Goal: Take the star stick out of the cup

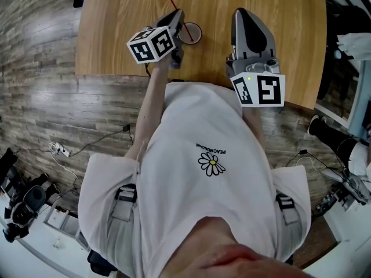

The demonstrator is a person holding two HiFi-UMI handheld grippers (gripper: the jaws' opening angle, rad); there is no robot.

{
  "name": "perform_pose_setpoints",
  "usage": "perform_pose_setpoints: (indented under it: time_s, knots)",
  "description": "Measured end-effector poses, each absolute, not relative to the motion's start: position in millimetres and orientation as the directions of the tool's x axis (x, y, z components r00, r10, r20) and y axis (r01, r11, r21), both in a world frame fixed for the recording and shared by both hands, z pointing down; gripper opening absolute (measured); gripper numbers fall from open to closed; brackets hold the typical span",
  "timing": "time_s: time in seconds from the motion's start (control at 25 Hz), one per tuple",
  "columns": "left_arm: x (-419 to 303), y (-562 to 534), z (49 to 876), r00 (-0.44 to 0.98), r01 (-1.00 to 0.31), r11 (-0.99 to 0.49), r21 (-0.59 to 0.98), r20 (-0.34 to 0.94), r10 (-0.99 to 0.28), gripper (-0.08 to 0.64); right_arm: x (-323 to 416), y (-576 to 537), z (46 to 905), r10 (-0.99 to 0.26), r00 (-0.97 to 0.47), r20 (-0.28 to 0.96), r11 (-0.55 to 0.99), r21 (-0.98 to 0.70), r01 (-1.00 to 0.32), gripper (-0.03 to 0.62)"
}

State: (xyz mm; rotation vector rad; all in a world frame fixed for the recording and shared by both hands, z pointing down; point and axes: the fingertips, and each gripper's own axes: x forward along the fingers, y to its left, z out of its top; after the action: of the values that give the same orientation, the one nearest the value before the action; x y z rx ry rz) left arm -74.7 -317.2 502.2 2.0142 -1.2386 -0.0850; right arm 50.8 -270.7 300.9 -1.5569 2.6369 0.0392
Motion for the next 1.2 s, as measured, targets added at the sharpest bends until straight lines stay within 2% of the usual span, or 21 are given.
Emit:
perform_pose_setpoints:
  time_s: [0.16,0.4,0.48,0.64,0.76,0.92,1.2]
  knots:
    - [-85,-332,453,0.499,-0.778,-0.306,0.548,0.245,-0.832,0.020,54,-276,298,-0.875,-0.475,-0.094,0.478,-0.017,-0.878,0.008]
    - [-100,-347,344,0.446,-0.839,-0.391,0.379,0.066,-0.893,0.020,69,-284,292,-0.891,-0.436,-0.129,0.444,-0.040,-0.895,0.008]
    - [-103,-344,317,0.413,-0.874,-0.390,0.291,0.018,-0.911,0.020,74,-285,291,-0.896,-0.423,-0.134,0.429,-0.017,-0.903,0.008]
    - [-99,-327,285,0.322,-0.946,-0.323,0.010,-0.050,-0.945,0.020,80,-286,291,-0.907,-0.400,-0.132,0.397,0.048,-0.916,0.008]
    - [-79,-312,271,0.332,-0.942,-0.323,-0.095,-0.105,-0.937,0.020,86,-287,293,-0.914,-0.385,-0.128,0.381,0.056,-0.923,0.008]
    - [-60,-301,249,0.344,-0.935,-0.317,-0.157,-0.192,-0.919,0.020,89,-285,294,-0.917,-0.380,-0.121,0.374,0.075,-0.924,0.006]
    - [-69,-297,263,0.341,-0.939,-0.329,-0.100,-0.147,-0.928,0.020,86,-278,297,-0.915,-0.389,-0.104,0.375,0.128,-0.918,0.006]
